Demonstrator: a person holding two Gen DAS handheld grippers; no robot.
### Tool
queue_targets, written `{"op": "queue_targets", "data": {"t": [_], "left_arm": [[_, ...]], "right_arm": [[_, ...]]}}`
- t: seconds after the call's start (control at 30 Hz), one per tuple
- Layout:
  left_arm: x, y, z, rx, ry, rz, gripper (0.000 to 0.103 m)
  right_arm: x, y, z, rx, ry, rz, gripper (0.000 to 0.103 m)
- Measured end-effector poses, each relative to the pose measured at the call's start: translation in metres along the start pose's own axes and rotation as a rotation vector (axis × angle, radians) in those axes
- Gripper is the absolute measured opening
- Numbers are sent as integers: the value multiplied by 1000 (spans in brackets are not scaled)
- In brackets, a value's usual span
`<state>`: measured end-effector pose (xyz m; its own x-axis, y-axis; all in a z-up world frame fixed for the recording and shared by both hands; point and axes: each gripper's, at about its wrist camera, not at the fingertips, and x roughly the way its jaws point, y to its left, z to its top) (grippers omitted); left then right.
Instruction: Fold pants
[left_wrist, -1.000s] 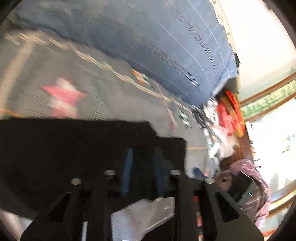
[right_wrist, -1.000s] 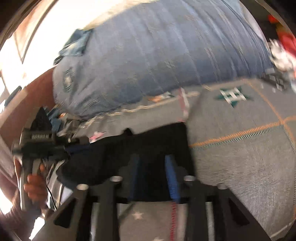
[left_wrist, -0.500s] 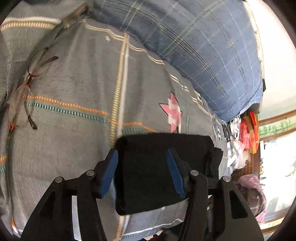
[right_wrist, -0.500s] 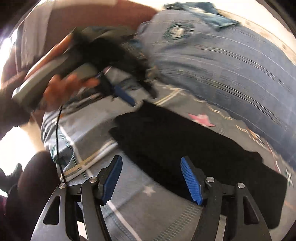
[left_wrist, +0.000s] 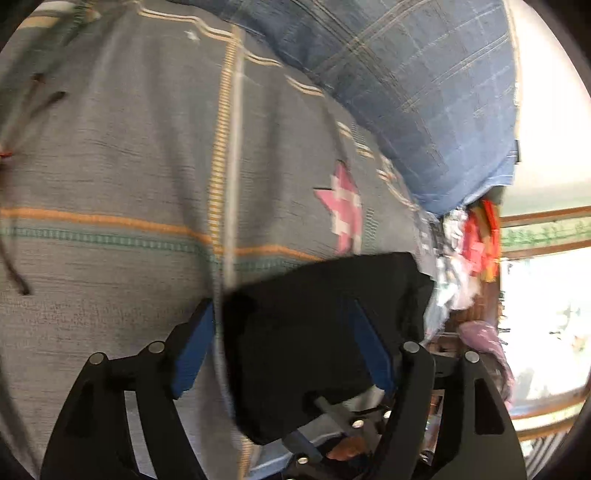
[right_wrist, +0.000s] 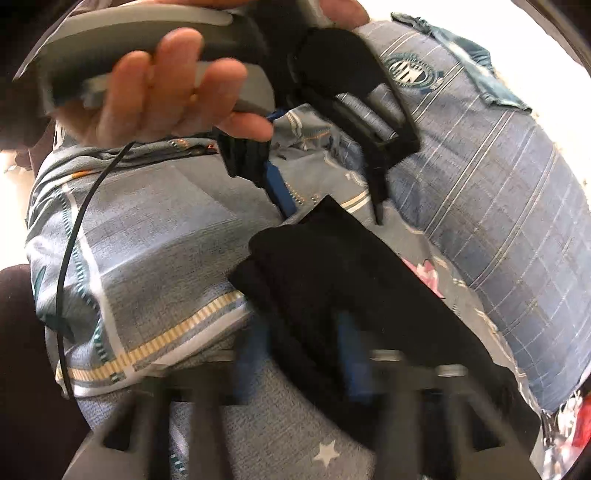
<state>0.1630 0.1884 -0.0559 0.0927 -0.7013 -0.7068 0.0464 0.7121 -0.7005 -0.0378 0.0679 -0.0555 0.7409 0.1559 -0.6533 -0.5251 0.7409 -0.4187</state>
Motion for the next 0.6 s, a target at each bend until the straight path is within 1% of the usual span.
{"op": "queue_targets", "data": {"t": [0.03,0.07,0.1,0.13,0.17,0.23,0.3,0.33,0.37,0.43,0.47,0.5,0.53,0.6], "left_arm": [[-1,-4,-1,4,-23,0,65],[-2,-7,-3,15,-31,4,58],[-4,-10,-5,21,-41,28,44],[-8,-13,-8,23,-57,48,36],[-14,-16,-11,29,-78,53,35],[-29,-21,-17,38,-132,58,34],[-36,-24,-20,20,-165,65,34],[-38,-26,-21,20,-172,57,34],[-39,-27,-23,13,-160,33,35],[-38,-26,-25,-19,-131,3,39],[-39,-29,-27,-33,-131,-7,41],[-41,-31,-30,-27,-136,-12,49],[-43,-35,-33,-11,-148,4,57],[-47,-37,-39,3,-180,73,63]], "right_arm": [[-3,-3,1,2,-15,-1,15],[-6,-5,3,2,-27,-1,14],[-8,-7,4,5,-35,-1,14],[-13,-10,4,15,-50,-1,13],[-19,-14,3,27,-65,2,13],[-30,-22,2,50,-93,7,13],[-39,-29,1,75,-115,14,13],[-42,-33,0,89,-124,21,13],[-42,-34,1,94,-128,25,13],[-43,-39,-1,118,-132,45,13],[-43,-39,-2,125,-134,52,13],[-44,-40,-3,129,-137,55,13],[-47,-40,-4,132,-143,58,13],[-49,-41,-7,138,-153,62,12]]}}
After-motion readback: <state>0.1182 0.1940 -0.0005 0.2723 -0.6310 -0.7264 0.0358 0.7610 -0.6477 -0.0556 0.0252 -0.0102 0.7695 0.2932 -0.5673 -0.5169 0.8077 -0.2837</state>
